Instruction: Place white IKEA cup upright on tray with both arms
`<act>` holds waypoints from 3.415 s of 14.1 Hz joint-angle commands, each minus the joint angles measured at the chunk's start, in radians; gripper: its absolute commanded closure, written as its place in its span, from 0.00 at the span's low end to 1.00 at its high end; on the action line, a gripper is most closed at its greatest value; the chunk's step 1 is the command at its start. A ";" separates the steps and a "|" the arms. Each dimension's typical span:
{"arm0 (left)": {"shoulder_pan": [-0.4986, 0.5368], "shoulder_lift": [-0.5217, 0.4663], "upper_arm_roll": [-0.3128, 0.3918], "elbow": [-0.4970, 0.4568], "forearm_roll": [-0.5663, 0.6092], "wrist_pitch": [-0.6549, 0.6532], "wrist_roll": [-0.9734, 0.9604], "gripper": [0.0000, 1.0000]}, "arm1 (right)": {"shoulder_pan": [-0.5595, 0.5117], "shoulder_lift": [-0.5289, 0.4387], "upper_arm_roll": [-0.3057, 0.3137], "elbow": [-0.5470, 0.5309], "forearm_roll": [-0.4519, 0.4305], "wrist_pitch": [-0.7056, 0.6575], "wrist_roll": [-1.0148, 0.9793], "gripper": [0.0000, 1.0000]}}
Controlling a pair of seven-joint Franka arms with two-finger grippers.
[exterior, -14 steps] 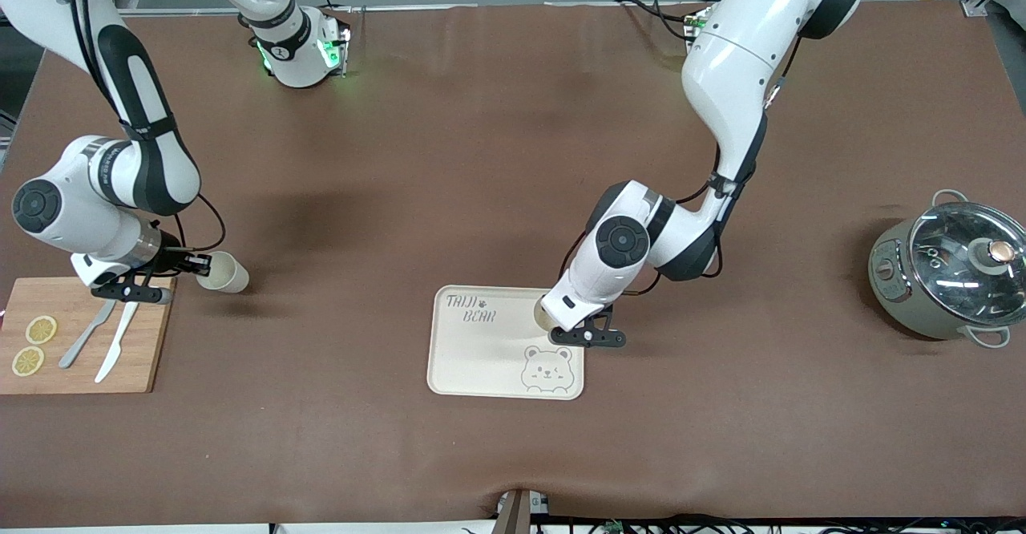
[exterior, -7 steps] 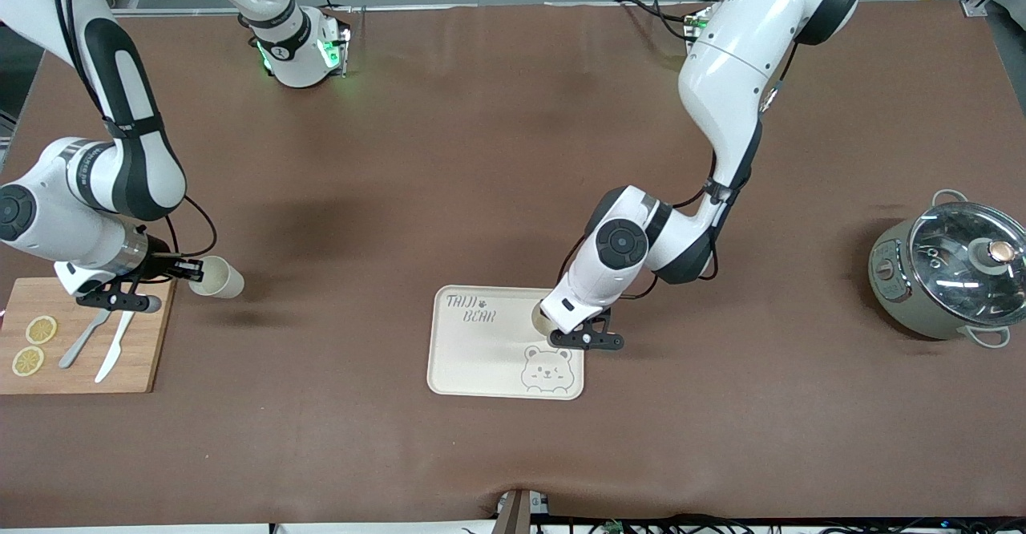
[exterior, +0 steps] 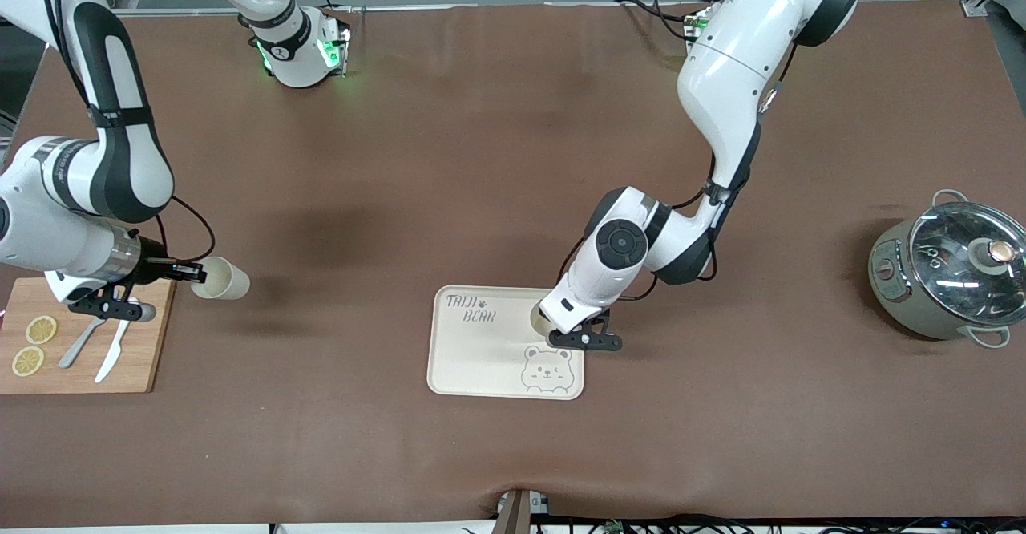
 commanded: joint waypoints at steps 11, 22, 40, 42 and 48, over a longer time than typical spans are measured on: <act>-0.005 -0.058 0.014 0.022 0.025 -0.079 0.003 0.00 | 0.209 0.033 -0.003 0.121 0.056 -0.020 0.466 1.00; 0.154 -0.307 0.009 0.016 0.025 -0.422 0.200 0.00 | 0.380 0.211 -0.003 0.338 0.104 -0.020 0.901 1.00; 0.392 -0.607 0.001 -0.099 0.015 -0.694 0.388 0.00 | 0.570 0.419 -0.001 0.481 0.118 0.089 1.264 1.00; 0.394 -0.627 0.001 -0.099 0.015 -0.711 0.380 0.00 | 0.571 0.432 -0.001 0.481 0.118 0.106 1.265 1.00; 0.423 -0.684 0.001 -0.104 0.015 -0.734 0.382 0.00 | 0.587 0.456 -0.003 0.474 0.116 0.146 1.267 1.00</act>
